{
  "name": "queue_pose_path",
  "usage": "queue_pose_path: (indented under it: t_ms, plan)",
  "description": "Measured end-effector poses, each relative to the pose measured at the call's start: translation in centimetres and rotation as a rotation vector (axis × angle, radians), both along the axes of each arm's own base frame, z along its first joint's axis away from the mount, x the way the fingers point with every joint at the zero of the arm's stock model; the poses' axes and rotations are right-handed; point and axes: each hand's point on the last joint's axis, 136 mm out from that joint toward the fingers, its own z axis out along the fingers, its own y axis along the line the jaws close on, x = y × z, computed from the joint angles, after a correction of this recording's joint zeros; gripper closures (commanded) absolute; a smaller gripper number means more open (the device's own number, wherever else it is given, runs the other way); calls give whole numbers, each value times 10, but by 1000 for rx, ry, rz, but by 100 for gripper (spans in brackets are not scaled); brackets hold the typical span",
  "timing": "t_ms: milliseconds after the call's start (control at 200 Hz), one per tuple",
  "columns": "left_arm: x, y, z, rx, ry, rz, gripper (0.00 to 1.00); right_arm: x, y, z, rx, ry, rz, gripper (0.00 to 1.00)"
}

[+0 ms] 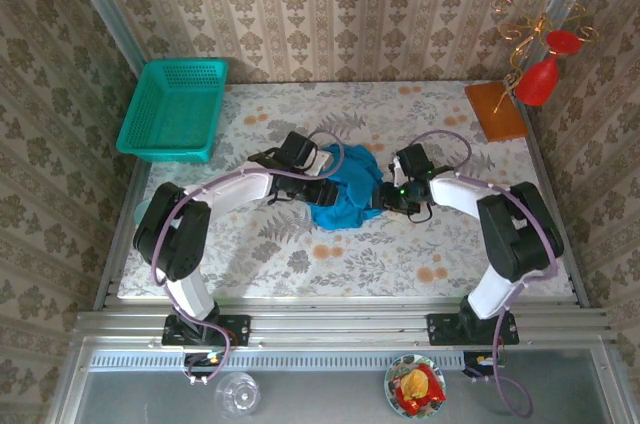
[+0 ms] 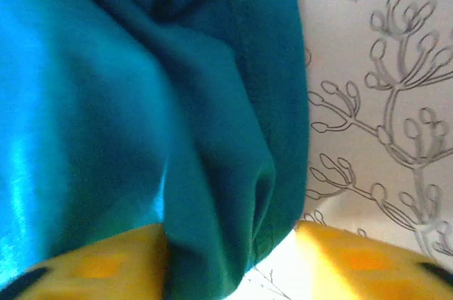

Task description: Fold the inside-out t-shirt

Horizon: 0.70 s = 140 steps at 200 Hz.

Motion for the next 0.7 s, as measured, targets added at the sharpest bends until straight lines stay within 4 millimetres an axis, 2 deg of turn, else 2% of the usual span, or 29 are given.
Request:
queue_pose_path:
  t_ms: [35, 75, 180, 220, 280, 345, 410, 560, 650, 700]
  plan:
    - [0, -2, -1, -1, -2, -4, 48, 2, 2, -2, 3, 7, 4, 93]
    - [-1, -4, -4, 6, -3, -7, 51, 6, 3, -2, 4, 5, 5, 100]
    - [-5, -7, -15, 51, -13, -19, 63, 17, 7, 13, 17, -39, 6, 100]
    - [-6, -7, -18, 70, -18, -15, 69, 21, 8, 25, 25, -66, 2, 100]
    - [-6, -6, -21, 96, -33, -12, 83, 28, 9, 47, 34, -117, -2, 100]
    - [-3, -4, -21, 115, -54, -2, 93, 42, 11, 83, 50, -200, -8, 100]
    - [1, 0, -22, 134, -70, 12, 100, 58, 14, 127, 71, -303, -17, 100]
    - [12, 13, -18, 170, -102, 48, 100, 86, 17, 233, 114, -533, -42, 100]
    - [31, 27, 2, 178, -138, 86, 100, 94, 13, 287, 117, -640, -60, 100]
    - [50, 39, 25, 169, -183, 121, 100, 95, 6, 309, 106, -687, -73, 100]
